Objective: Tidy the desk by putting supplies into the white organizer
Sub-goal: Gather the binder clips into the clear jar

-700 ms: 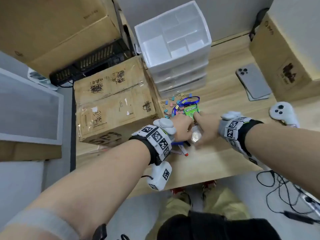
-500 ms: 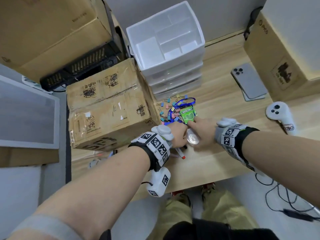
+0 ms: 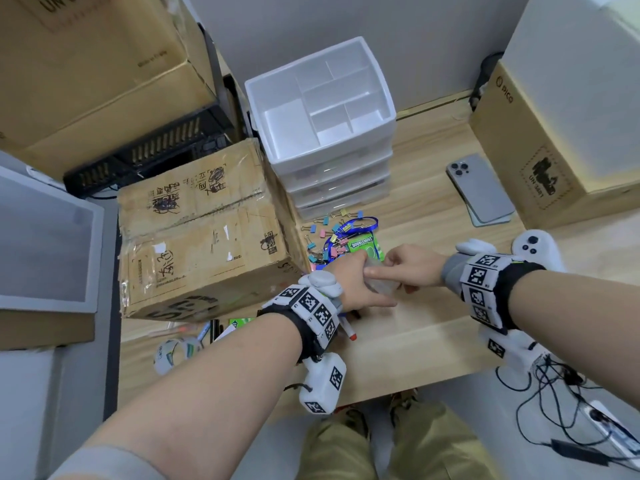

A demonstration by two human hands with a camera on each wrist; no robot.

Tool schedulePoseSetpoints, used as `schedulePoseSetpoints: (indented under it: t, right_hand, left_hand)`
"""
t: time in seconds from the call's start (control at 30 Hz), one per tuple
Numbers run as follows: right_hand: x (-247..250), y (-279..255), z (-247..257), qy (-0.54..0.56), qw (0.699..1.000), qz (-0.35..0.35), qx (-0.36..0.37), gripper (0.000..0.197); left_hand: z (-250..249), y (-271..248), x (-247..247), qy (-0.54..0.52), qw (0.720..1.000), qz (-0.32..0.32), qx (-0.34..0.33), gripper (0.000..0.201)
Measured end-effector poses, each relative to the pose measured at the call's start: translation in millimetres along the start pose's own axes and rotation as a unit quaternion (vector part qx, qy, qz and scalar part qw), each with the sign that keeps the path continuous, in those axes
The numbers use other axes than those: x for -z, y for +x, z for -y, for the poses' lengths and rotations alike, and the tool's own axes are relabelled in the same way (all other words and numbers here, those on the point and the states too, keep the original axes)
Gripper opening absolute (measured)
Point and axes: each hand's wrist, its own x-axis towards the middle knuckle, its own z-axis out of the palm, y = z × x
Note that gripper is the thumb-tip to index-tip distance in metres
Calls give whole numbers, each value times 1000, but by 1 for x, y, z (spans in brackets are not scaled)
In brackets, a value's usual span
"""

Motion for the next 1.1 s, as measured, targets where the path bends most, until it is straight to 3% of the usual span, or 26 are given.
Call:
schedulePoseSetpoints:
  t: [0.2, 0.33, 0.4, 0.57, 0.7, 0.83, 0.97, 1.1]
  right_hand:
    - [-9, 1, -3, 51, 998, 39, -9, 81]
    - [-9, -4, -2, 16, 996, 92, 11, 56]
    - [-6, -6, -2, -8, 994, 102, 34, 57]
    - [-2, -8, -3, -40, 995, 79, 46, 63]
    - [-3, -8, -7, -64, 996, 60, 22, 71]
    - [-7, -4, -5, -32, 998, 55, 5, 79]
    - [-11, 0, 1, 30, 998, 53, -10, 86]
    - [-14, 5, 1, 157, 985, 61, -29, 103]
  left_hand:
    - [3, 1, -4, -2, 1000, 23, -4, 56]
    - [9, -1, -9, 17, 999, 43, -4, 57]
    - [13, -1, -13, 11, 999, 45, -4, 59]
    - [18, -1, -13, -42, 998, 46, 27, 57]
    - [22, 0, -12, -101, 993, 20, 64, 67]
    - [20, 2, -9, -167, 982, -7, 88, 69]
    - [23, 6, -11, -219, 970, -22, 108, 83]
    - [29, 7, -14, -317, 937, -31, 146, 116]
